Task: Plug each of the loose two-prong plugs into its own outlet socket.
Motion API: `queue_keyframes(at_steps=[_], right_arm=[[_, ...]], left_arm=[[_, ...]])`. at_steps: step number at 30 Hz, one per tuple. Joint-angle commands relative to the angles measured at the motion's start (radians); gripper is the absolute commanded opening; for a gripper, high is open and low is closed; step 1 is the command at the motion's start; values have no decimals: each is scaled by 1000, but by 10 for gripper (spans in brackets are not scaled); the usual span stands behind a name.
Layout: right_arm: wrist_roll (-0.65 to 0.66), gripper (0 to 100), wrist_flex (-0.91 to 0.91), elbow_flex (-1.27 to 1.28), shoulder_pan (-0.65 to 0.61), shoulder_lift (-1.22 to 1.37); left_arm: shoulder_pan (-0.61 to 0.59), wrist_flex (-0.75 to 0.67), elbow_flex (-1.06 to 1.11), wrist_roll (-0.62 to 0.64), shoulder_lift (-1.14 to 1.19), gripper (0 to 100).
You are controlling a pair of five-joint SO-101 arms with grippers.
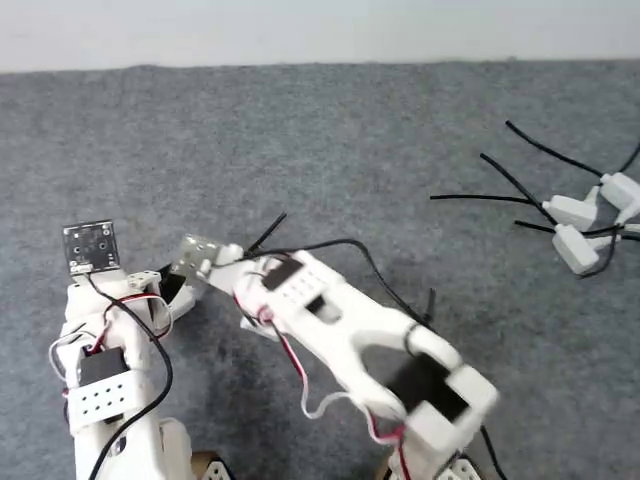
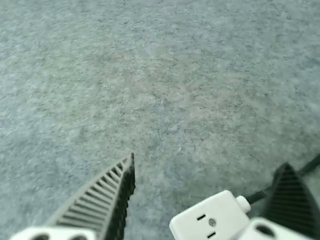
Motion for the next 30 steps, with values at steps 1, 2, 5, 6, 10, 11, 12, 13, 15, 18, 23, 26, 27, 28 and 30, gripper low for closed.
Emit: queue_keyframes(at_steps=[1,2,5,6,10,11,12,13,15,18,23,26,27,28,30], right_arm=[[-12,259,-8,-196,-4,119],[-12,259,-8,-232,-4,154],[-12,259,21,-315,-2,232],[-12,259,48,-342,-2,243],[-12,259,84,-391,12,275],[-14,259,84,-391,16,275],[-15,259,87,-391,21,277],[-28,259,90,-391,21,271],[-49,259,91,-387,21,251],[-61,259,119,-384,25,209],[-63,259,131,-384,61,191],[-63,259,97,-385,77,234],[-63,259,81,-385,85,249],[-63,259,70,-388,91,266],[-63,259,62,-393,96,282]], left_arm=[[-5,-17,-51,14,-14,408],[-5,-17,-51,14,-14,408],[-5,-17,-51,14,-14,408],[-5,-17,-51,14,-14,408],[-5,-17,-51,12,-14,408],[-5,-17,-51,12,-14,408],[-5,-17,-51,12,-14,408],[-5,-17,-51,12,-14,408],[-5,-17,-51,12,-14,408],[-5,-17,-51,12,-14,408],[-3,-17,-51,12,-14,408],[-3,-17,-51,12,-12,408],[-3,-17,-51,12,-12,408],[-3,-17,-51,12,-12,408],[-3,-17,-51,12,-12,408]])
